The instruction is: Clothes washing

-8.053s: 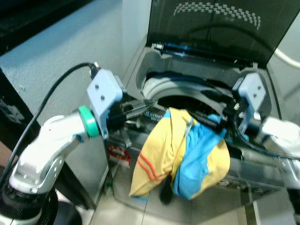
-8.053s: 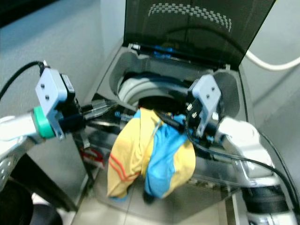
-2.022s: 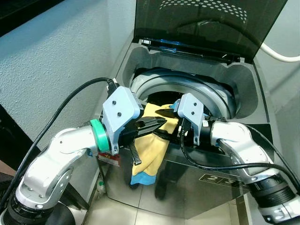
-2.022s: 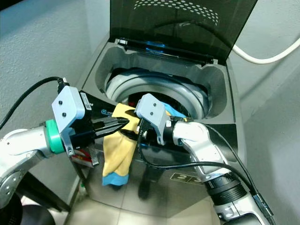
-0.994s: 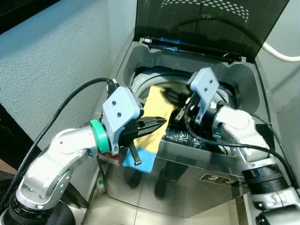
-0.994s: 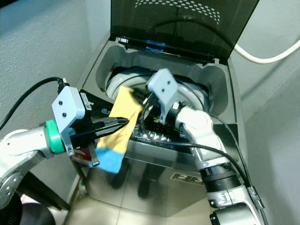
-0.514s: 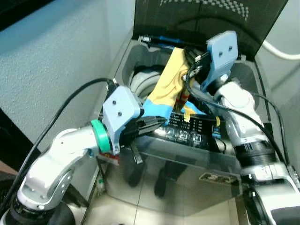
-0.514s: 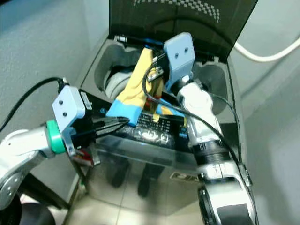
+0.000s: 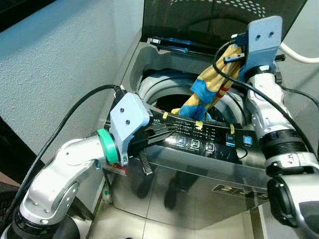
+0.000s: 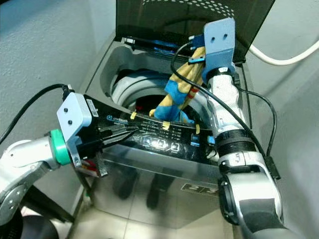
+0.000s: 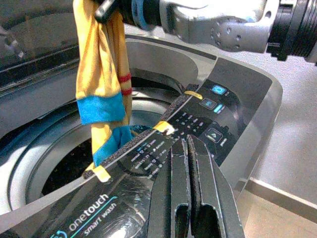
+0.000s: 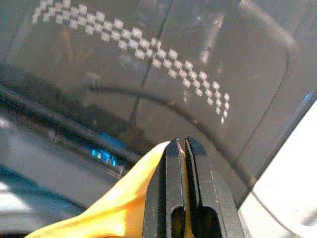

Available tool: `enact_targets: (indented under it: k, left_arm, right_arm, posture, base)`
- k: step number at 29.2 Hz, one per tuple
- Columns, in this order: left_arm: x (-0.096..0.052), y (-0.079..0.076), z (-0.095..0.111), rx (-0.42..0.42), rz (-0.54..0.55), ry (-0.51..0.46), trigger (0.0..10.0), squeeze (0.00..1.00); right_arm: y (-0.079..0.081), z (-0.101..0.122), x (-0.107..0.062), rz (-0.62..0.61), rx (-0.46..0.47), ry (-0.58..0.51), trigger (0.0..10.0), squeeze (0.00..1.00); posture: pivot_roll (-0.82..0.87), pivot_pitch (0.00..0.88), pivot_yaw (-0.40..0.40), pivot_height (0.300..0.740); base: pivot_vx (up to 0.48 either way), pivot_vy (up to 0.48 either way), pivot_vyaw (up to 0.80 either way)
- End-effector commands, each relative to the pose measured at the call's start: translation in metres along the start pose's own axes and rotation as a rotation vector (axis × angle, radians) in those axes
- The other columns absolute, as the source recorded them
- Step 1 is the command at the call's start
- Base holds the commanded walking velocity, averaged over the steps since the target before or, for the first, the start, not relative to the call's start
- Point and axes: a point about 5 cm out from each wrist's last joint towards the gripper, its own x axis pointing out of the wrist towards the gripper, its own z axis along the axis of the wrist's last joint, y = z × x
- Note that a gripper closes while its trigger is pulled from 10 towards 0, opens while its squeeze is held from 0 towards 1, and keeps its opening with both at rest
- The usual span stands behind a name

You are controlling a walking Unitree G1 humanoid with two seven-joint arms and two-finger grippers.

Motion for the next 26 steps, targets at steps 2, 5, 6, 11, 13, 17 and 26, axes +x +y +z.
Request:
enact_targets:
  k: [2,5,6,11,13,17,26]
  left_arm:
    - [0.0,-0.004,0.0,0.006,-0.014,0.01,10.0,0.0]
    - [0.0,-0.004,0.0,0.006,-0.016,0.01,10.0,0.0]
    - [0.0,-0.004,0.0,0.006,-0.016,0.01,10.0,0.0]
    - [0.0,-0.004,-0.001,0.006,-0.02,0.011,10.0,0.0]
    - [0.0,-0.004,-0.001,0.006,-0.022,0.01,10.0,0.0]
    - [0.001,-0.003,-0.001,0.006,-0.023,0.01,10.0,0.0]
    - [0.0,-0.003,-0.001,0.007,-0.019,0.012,10.0,0.0]
  right_arm:
    - [0.012,-0.014,-0.006,0.082,-0.036,0.035,10.0,0.02]
    - [0.017,-0.017,-0.009,0.114,-0.024,0.038,10.0,0.15]
    - [0.019,-0.018,-0.011,0.141,-0.016,0.037,10.0,1.0]
    - [0.023,-0.022,-0.014,0.197,0.012,0.041,10.0,1.0]
    - [0.023,-0.023,-0.014,0.197,0.016,0.04,10.0,1.0]
    - [0.022,-0.023,-0.014,0.196,0.014,0.038,10.0,1.0]
    - [0.023,-0.026,-0.017,0.236,0.005,0.032,10.0,1.0]
  posture:
    - [0.1,0.114,-0.025,0.74]
    - [0.1,0.114,-0.025,0.74]
    - [0.1,0.114,-0.025,0.74]
    - [0.1,0.112,-0.018,0.74]
    - [0.1,0.111,-0.017,0.74]
    - [0.1,0.111,-0.016,0.74]
    - [0.1,0.106,-0.021,0.74]
  base:
    - [0.0,0.0,0.0]
    - [0.0,0.0,0.0]
    - [0.0,0.0,0.0]
    - [0.0,0.0,0.0]
    - [0.0,0.0,0.0]
    - [0.0,0.0,0.0]
    - [0.0,0.0,0.0]
